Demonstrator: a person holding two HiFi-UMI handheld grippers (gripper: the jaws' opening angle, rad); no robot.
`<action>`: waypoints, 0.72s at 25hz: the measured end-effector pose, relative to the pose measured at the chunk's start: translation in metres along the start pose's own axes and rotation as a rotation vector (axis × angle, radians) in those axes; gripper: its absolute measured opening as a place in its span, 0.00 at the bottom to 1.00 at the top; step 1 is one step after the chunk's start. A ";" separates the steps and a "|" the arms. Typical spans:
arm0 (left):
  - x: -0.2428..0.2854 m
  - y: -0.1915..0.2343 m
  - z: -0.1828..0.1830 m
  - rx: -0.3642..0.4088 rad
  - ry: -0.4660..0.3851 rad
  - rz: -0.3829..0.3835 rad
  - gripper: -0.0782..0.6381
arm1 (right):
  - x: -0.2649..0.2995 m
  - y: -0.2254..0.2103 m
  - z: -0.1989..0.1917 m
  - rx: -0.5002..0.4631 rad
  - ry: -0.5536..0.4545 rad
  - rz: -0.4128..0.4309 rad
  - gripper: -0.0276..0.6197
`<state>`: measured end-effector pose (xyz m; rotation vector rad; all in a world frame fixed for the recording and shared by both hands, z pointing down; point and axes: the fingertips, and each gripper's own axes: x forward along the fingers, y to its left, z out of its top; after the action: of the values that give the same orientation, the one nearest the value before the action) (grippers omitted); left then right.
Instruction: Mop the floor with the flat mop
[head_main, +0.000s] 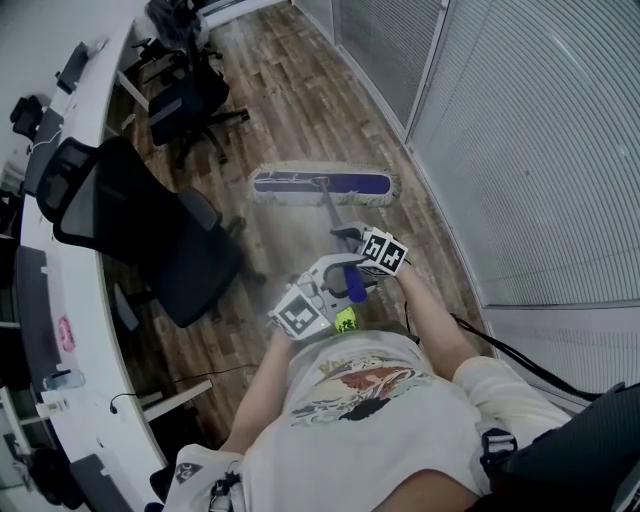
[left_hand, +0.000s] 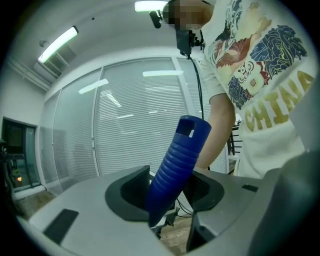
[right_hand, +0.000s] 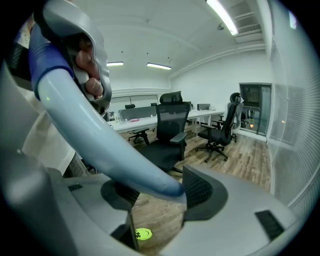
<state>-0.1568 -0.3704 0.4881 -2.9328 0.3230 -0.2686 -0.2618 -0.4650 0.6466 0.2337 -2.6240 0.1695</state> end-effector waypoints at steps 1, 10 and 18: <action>0.002 -0.006 0.002 0.001 -0.002 -0.001 0.38 | -0.004 0.005 -0.001 -0.003 -0.002 -0.002 0.38; 0.031 -0.092 0.023 -0.008 0.025 -0.026 0.37 | -0.053 0.074 -0.039 0.007 0.001 0.010 0.38; 0.073 -0.204 0.059 -0.008 0.027 -0.027 0.37 | -0.124 0.161 -0.084 0.006 -0.023 0.002 0.38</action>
<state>-0.0347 -0.1824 0.4823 -2.9458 0.2895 -0.3118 -0.1467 -0.2775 0.6468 0.2363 -2.6469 0.1771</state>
